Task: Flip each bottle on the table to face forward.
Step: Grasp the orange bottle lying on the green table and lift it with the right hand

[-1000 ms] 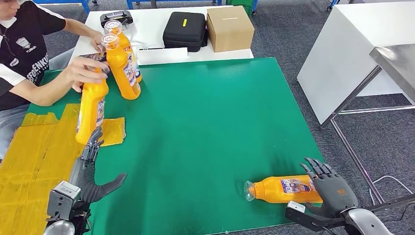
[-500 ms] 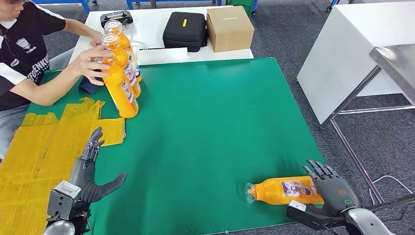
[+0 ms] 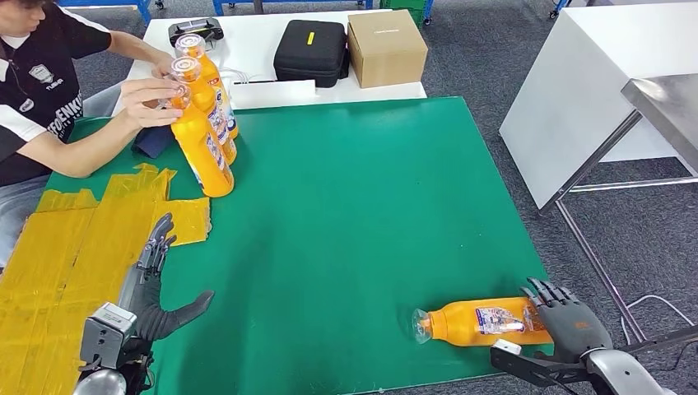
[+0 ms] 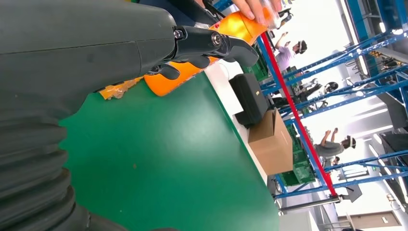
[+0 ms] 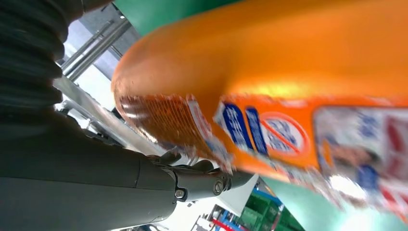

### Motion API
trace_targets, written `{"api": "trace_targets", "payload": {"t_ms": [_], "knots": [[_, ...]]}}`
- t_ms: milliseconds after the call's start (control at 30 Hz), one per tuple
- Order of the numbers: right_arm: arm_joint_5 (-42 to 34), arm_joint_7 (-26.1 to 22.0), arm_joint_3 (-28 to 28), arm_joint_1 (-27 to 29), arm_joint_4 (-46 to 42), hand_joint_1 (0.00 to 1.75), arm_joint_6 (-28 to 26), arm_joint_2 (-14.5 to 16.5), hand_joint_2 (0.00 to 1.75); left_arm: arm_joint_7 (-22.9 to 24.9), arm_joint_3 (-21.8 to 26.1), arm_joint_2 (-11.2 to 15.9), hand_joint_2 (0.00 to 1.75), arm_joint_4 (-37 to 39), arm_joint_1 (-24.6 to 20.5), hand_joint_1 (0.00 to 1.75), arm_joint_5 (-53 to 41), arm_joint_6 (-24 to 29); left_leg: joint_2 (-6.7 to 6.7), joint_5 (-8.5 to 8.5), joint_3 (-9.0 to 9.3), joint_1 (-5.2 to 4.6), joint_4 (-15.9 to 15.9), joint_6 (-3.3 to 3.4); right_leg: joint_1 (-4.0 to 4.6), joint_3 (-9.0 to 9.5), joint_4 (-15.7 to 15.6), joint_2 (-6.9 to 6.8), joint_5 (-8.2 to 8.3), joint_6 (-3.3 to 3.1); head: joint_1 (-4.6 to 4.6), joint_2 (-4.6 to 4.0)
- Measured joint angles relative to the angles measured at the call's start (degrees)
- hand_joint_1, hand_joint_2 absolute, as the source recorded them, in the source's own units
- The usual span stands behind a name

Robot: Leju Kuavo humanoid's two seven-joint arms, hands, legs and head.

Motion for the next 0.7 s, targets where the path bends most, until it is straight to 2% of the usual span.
{"api": "trace_targets", "payload": {"t_ms": [33, 167, 200, 300, 433, 567, 700], "knots": [[0.0, 0.1, 0.1, 0.0, 0.2, 0.48, 0.2, -0.3, 1.75, 0.0, 0.0, 0.0, 1.75, 0.0, 0.0, 0.00, 0.0, 0.0, 0.00, 0.00, 0.00, 0.00, 0.0, 0.00, 0.00, 0.00, 0.0, 0.00, 0.00, 0.00, 0.00, 0.00], [-0.8, 0.4, 0.9, 0.0, 0.8, 1.29, 1.2, -1.6, 1.75, 0.0, -0.2, 0.0, 1.75, 0.0, 0.0, 0.00, 0.0, -0.1, 0.00, 0.00, 0.01, 0.00, 0.0, 0.00, 0.00, 0.01, 0.0, 0.00, 0.00, 0.00, 0.00, 0.00], [-1.0, 0.4, 1.2, 0.0, 0.8, 1.39, 1.2, -1.9, 1.75, 0.0, -0.2, 0.0, 1.75, 0.0, 0.0, 0.00, 0.0, -0.1, 0.00, 0.00, 0.01, 0.00, 0.0, 0.00, 0.00, 0.01, 0.0, 0.00, 0.00, 0.00, 0.00, 0.00], [0.0, 0.5, 1.9, -0.6, 1.1, 1.48, 0.3, -2.3, 1.75, 0.0, -0.4, 0.0, 1.75, 0.0, 0.0, 0.00, -0.1, 0.2, 0.02, 0.00, 0.02, 0.01, 0.0, 0.00, 0.01, 0.02, 0.0, 0.01, 0.00, 0.00, 0.00, 0.00], [1.6, 0.6, 3.2, -1.8, 1.6, 1.75, -1.0, -1.9, 1.75, 0.0, -0.8, 0.0, 1.75, -0.2, 0.1, 0.00, -0.3, 0.4, 0.03, 0.00, 0.04, 0.01, 0.0, 0.00, 0.01, 0.03, 0.0, 0.02, 0.00, 0.00, 0.00, 0.00], [3.2, 0.6, 4.1, -2.8, 2.0, 1.75, -3.2, -0.9, 1.75, 0.0, -1.1, -0.1, 1.75, -0.7, 0.2, 0.00, -1.0, 0.5, 0.03, 0.00, 0.05, 0.01, 0.0, 0.00, 0.01, 0.05, 0.0, 0.02, 0.00, 0.00, -0.01, 0.00], [5.8, 0.3, 5.0, -4.0, 2.6, 1.75, -6.6, 1.5, 1.75, 0.0, -1.6, -0.2, 1.75, -1.3, 0.4, 0.00, -1.3, 0.7, 0.03, 0.00, 0.04, 0.01, 0.0, 0.00, 0.02, 0.04, 0.0, 0.02, 0.00, 0.00, 0.00, 0.00]]}}
